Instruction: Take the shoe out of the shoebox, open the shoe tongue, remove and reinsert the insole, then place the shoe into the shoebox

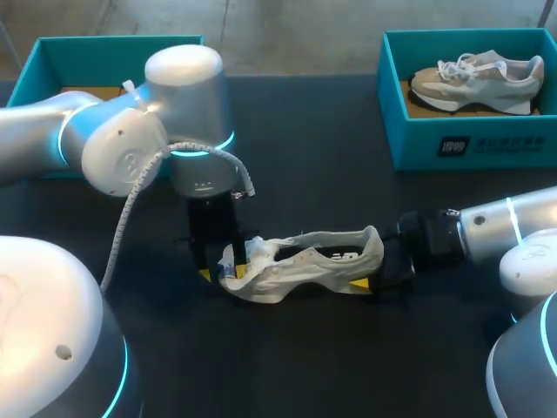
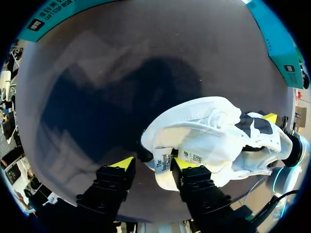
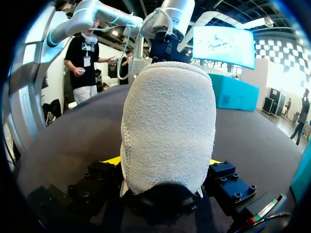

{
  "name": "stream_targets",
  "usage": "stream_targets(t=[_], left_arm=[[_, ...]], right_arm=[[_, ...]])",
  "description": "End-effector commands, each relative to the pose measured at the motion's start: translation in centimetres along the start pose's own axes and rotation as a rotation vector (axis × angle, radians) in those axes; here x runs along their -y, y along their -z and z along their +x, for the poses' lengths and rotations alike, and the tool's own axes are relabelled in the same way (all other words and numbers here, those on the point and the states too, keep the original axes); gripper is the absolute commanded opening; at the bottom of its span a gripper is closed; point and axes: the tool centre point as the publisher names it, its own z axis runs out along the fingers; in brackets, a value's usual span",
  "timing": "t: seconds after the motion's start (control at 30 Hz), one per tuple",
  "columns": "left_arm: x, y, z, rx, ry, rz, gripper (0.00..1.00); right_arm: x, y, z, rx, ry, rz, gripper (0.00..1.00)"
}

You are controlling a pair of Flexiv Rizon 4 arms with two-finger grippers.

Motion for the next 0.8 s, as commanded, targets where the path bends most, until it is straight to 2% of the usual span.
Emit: stream_targets(t=[0.03,0.17,0.23,0.33,0.4,0.63,0.67,0.77,0.8], left_arm=[[-0.6,1.6,-0.7,-0.038,-0.035,0.009,1.0],[-0.7,3.7,0.0,-0.072,-0.164,0.0,1.0],[-0.9,4.7,0.8,-0.14,-0.354,-0.021,1.0],[-0.8,5.9,1.5,-0.184,-0.517,-0.019,1.0],[-0.5,6.6,1.9,-0.171,-0.58,-0.016,1.0],[0.2,10.6,3.8,-0.243,-0.918,-0.037,1.0],[0.3,11.1,4.0,-0.245,-0.949,-0.044,0.91],[0.3,12.7,5.2,-0.245,-1.066,-0.053,0.43],[0.4,13.1,5.5,-0.245,-1.103,-0.051,0.32]], right_arm=[[0.0,0.0,0.1,0.001,0.001,0.001,0.0],[0.0,0.0,0.1,0.001,0.001,0.001,0.0],[0.0,0.0,0.1,0.001,0.001,0.001,0.0],[0.0,0.0,0.1,0.001,0.001,0.001,0.0],[0.0,0.0,0.1,0.001,0.001,0.001,0.0],[0.0,0.0,0.1,0.001,0.001,0.001,0.0],[0.0,0.0,0.1,0.001,0.001,0.001,0.0],[0.0,0.0,0.1,0.001,0.001,0.001,0.0],[0.0,0.0,0.1,0.001,0.001,0.001,0.0]])
